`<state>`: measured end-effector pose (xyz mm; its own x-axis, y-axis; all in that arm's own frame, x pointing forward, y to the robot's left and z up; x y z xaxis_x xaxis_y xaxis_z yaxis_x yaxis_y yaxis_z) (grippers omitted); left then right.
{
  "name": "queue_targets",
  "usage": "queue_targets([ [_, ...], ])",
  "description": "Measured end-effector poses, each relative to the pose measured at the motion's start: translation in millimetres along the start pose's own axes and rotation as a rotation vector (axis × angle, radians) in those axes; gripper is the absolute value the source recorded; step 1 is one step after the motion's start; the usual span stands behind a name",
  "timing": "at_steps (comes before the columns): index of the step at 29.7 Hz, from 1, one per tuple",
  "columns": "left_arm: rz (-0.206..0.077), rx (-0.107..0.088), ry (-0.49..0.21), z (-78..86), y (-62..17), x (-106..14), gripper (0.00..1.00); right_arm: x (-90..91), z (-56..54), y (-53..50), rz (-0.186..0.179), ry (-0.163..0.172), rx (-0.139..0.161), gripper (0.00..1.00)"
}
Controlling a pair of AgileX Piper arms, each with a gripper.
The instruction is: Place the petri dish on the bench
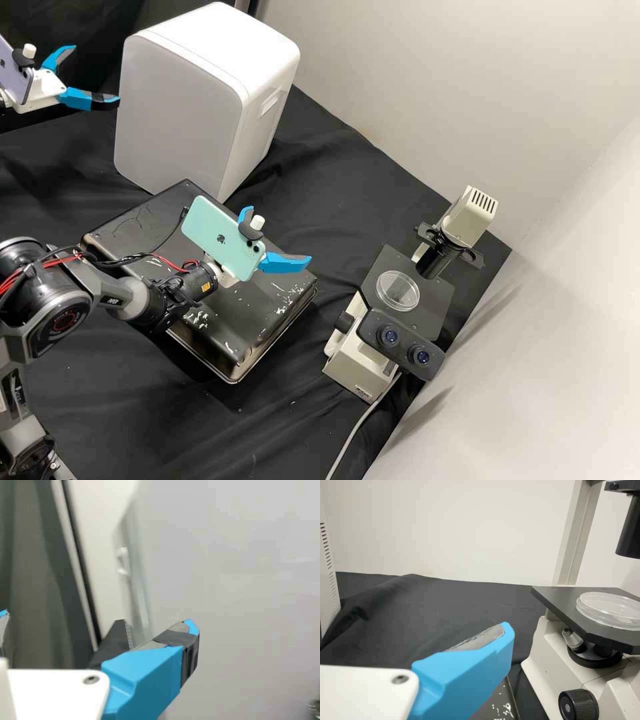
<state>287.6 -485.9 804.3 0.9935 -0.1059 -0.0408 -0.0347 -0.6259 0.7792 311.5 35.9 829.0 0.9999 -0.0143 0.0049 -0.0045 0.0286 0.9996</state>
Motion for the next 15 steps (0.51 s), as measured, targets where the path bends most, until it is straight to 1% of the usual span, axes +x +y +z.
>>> queue_targets([
  [1,0.003,0.008,-0.016,5.6,-0.6,-4.3,1.0,0.0,0.0,0.0,0.0,0.0,0.0,1.0],
  [2,0.004,0.011,-0.03,9.8,-0.5,-6.8,1.0,0.0,0.0,0.0,0.0,0.0,0.0,1.0],
  [4,0.011,0.013,-0.071,19.5,-3.3,-15.9,1.0,0.0,0.0,0.0,0.0,0.0,0.0,1.0],
  [6,0.011,0.015,-0.099,24.9,-7.3,-24.7,1.0,0.0,0.0,0.0,0.0,0.0,0.0,1.0],
  [10,-0.011,0.018,-0.159,35.9,-20.0,-44.0,1.0,0.0,0.0,0.0,0.0,0.0,0.0,1.0],
  [13,-0.035,0.021,-0.207,43.8,-30.0,-58.6,1.0,0.0,0.0,0.0,0.0,0.0,0.0,1.0],
  [14,-0.042,0.022,-0.233,47.8,-33.5,-65.5,1.0,0.0,0.0,0.0,0.0,0.0,0.0,1.0],
  [15,-0.05,0.025,-0.255,50.8,-35.2,-69.7,1.0,0.0,0.0,0.0,0.0,0.0,0.0,1.0],
])
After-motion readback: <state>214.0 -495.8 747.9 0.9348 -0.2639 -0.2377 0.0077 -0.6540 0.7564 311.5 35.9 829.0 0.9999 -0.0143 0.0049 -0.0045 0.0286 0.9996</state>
